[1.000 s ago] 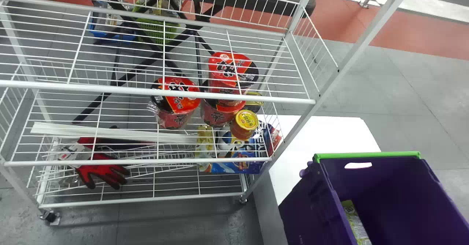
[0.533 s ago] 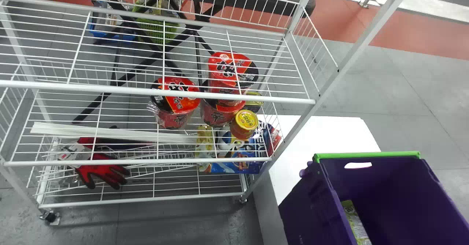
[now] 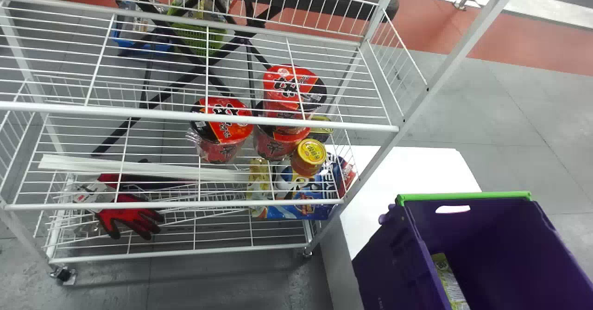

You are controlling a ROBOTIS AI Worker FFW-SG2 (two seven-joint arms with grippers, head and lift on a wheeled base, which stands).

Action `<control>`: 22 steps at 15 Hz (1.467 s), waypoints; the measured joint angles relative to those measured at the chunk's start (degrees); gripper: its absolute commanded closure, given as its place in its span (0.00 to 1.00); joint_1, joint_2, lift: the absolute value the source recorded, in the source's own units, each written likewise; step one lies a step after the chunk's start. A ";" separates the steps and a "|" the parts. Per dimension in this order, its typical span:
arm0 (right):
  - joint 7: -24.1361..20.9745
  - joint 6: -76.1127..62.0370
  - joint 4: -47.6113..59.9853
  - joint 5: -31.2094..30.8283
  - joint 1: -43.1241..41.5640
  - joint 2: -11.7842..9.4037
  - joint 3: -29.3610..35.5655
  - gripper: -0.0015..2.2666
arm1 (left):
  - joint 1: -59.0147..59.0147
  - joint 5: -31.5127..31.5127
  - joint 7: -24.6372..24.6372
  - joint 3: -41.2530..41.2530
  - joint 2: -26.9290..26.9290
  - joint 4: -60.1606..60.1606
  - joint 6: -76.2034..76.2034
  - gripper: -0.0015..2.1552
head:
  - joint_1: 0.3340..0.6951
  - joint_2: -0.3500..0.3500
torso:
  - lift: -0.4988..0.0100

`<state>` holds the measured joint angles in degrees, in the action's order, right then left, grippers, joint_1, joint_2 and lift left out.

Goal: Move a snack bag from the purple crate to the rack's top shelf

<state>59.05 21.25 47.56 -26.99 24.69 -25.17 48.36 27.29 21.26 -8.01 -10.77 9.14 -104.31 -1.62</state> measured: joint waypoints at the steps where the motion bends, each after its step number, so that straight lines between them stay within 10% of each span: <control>1: 0.01 -0.15 0.00 0.08 0.00 -0.01 0.03 0.76 | -0.25 0.00 0.01 0.09 0.00 0.26 -0.05 0.05 | 1.00 0.00 | 0.11; 22: 2.42 -2.31 5.66 1.26 0.69 0.14 1.76 0.76 | 3.21 -2.13 2.99 2.09 -1.18 -4.71 -1.11 0.06 | 1.00 0.00 | 0.22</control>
<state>61.47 18.95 53.22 -25.73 25.39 -25.03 50.11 30.51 19.13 -5.02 -8.69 7.96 -109.02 -2.73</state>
